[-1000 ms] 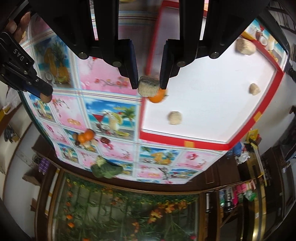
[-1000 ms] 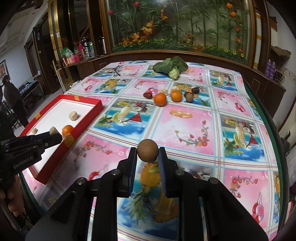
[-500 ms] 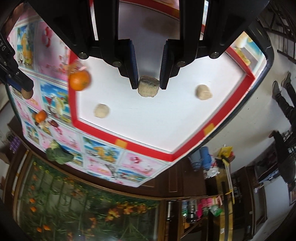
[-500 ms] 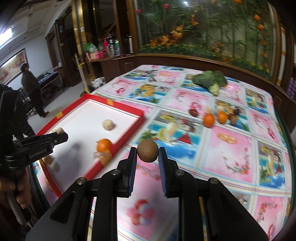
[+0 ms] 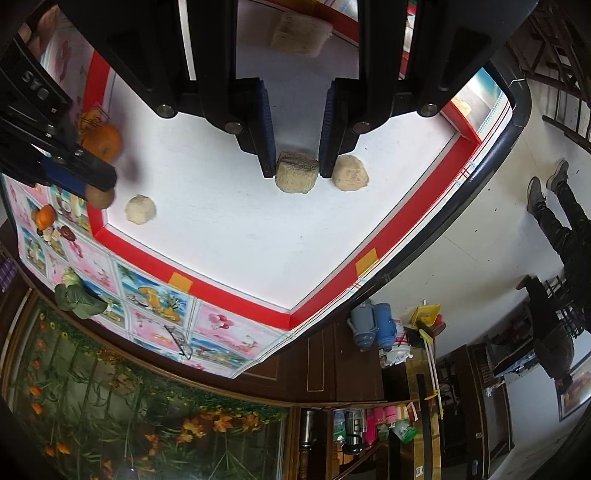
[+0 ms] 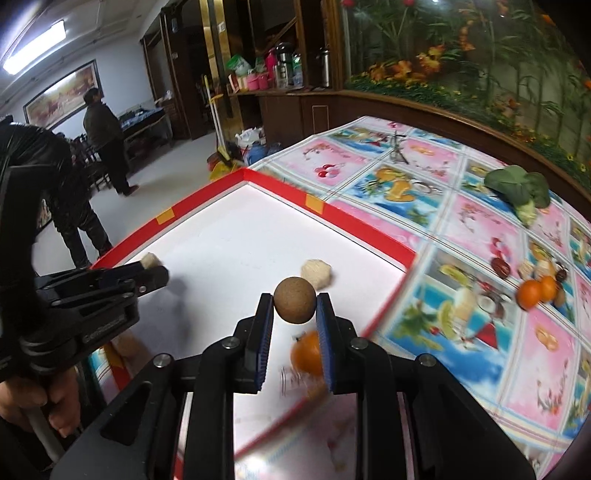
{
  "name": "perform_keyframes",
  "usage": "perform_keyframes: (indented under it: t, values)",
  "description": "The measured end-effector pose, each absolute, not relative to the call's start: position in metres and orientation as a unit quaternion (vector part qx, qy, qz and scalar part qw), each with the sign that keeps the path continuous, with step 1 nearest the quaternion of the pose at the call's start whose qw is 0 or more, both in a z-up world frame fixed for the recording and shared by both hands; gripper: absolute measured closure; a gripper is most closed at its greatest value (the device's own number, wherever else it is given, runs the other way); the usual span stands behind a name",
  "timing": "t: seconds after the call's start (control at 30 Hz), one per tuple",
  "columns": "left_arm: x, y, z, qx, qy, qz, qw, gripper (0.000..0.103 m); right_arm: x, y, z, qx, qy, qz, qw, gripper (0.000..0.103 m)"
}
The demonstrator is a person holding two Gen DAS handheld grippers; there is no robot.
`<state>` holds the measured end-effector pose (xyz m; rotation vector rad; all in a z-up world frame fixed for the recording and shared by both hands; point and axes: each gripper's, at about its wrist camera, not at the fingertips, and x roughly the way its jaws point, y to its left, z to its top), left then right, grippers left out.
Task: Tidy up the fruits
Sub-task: 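Carry the brown fruit with the right gripper into the tray while the left releases the cube there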
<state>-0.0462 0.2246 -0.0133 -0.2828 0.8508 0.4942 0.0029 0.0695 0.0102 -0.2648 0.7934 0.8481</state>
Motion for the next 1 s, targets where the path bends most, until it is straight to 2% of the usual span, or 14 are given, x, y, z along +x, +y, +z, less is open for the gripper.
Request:
perform_keyframes:
  t: [0.43, 0.47, 0.5, 0.53, 0.57, 0.6, 0.67, 0.73, 0.9, 1.0]
  values:
    - [-0.051, 0.233, -0.018, -0.128, 0.414, 0.271, 0.86, 0.08, 0.013, 0.099, -0.017, -0.155, 0.412, 0.416, 0.796, 0.077]
    - [-0.052, 0.234, -0.018, -0.129, 0.414, 0.276, 0.858, 0.077, 0.014, 0.098, -0.017, -0.154, 0.411, 0.414, 0.797, 0.077]
    - [-0.053, 0.236, -0.018, -0.13, 0.415, 0.284, 0.855, 0.062, 0.013, 0.097, -0.016, -0.153, 0.411, 0.414, 0.798, 0.076]
    - [-0.054, 0.237, -0.016, -0.13, 0.414, 0.294, 0.851, 0.051, 0.014, 0.096, -0.015, -0.152, 0.41, 0.415, 0.798, 0.073]
    - [-0.056, 0.238, -0.014, -0.128, 0.409, 0.305, 0.851, 0.034, 0.013, 0.093, -0.012, -0.15, 0.406, 0.416, 0.8, 0.058]
    - [-0.059, 0.239, -0.01, -0.127, 0.398, 0.314, 0.852, 0.027, 0.011, 0.09, -0.008, -0.149, 0.402, 0.416, 0.802, 0.04]
    - [-0.06, 0.24, -0.004, -0.126, 0.382, 0.331, 0.854, 0.026, 0.01, 0.081, 0.002, -0.147, 0.385, 0.414, 0.811, 0.027]
    - [-0.063, 0.24, 0.004, -0.136, 0.365, 0.338, 0.857, 0.026, 0.009, 0.063, 0.014, -0.143, 0.367, 0.402, 0.827, 0.023]
    - [-0.062, 0.223, 0.021, -0.158, 0.309, 0.337, 0.875, 0.026, 0.026, -0.011, 0.031, -0.098, 0.347, 0.338, 0.87, 0.019]
    - [-0.048, 0.199, 0.026, -0.153, 0.305, 0.308, 0.888, 0.026, 0.053, -0.077, 0.027, -0.053, 0.356, 0.261, 0.896, 0.018]
